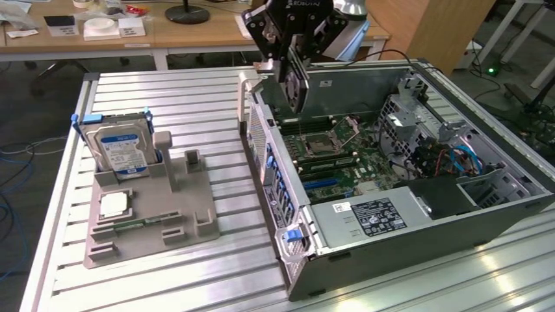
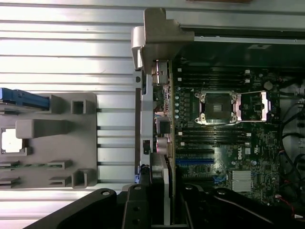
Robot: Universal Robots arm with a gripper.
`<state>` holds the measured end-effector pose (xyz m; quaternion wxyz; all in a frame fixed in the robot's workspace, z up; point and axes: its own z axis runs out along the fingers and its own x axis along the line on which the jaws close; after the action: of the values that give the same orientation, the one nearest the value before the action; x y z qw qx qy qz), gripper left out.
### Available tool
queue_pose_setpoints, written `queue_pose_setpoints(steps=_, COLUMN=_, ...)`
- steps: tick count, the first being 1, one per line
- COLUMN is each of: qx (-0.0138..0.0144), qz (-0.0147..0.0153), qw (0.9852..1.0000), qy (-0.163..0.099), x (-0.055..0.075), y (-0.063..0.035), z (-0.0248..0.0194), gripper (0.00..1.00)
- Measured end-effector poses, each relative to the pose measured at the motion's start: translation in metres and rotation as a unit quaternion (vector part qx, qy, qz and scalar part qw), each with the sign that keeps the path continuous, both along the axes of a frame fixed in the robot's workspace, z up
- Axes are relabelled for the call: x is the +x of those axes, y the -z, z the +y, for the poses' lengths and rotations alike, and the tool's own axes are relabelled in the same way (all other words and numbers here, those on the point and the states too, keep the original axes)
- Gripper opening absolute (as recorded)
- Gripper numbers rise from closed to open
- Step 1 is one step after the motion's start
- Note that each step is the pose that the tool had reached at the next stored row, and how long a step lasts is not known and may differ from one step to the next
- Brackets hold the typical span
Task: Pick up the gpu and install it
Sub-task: 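Pick up the gpu and move the gpu toward the slot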
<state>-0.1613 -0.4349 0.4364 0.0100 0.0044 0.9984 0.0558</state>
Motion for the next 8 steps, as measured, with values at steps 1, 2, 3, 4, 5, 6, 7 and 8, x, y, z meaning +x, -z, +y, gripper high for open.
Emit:
queue_pose_setpoints(steps=1, qx=0.0000, qz=0.0000, qw=1.0000, qy=0.000, x=0.0010, y=0.0000, z=0.0000, gripper=0.28)
queue_pose_setpoints(steps=2, qx=0.0000, qz=0.0000, qw=1.0000, qy=0.000, x=0.0021, y=0.0000, z=0.0000, gripper=0.28)
queue_pose_setpoints(steps=3, qx=0.0000, qz=0.0000, qw=1.0000, qy=0.000, x=0.0031, y=0.0000, z=0.0000, gripper=0.28)
queue_pose_setpoints(steps=4, qx=0.0000, qz=0.0000, qw=1.0000, qy=0.000, x=0.0039, y=0.0000, z=0.0000, gripper=0.28)
queue_pose_setpoints(steps=5, qx=0.0000, qz=0.0000, qw=1.0000, qy=0.000, x=0.0047, y=0.0000, z=0.0000, gripper=0.28)
queue_pose_setpoints(steps=6, qx=0.0000, qz=0.0000, qw=1.0000, qy=0.000, x=0.0056, y=0.0001, z=0.0000, gripper=0.28)
queue_pose_setpoints(steps=7, qx=0.0000, qz=0.0000, qw=1.0000, qy=0.000, x=0.0065, y=0.0001, z=0.0000, gripper=0.28)
queue_pose_setpoints(steps=8, qx=0.0000, qz=0.0000, qw=1.0000, qy=0.000, x=0.0074, y=0.0001, z=0.0000, gripper=0.28)
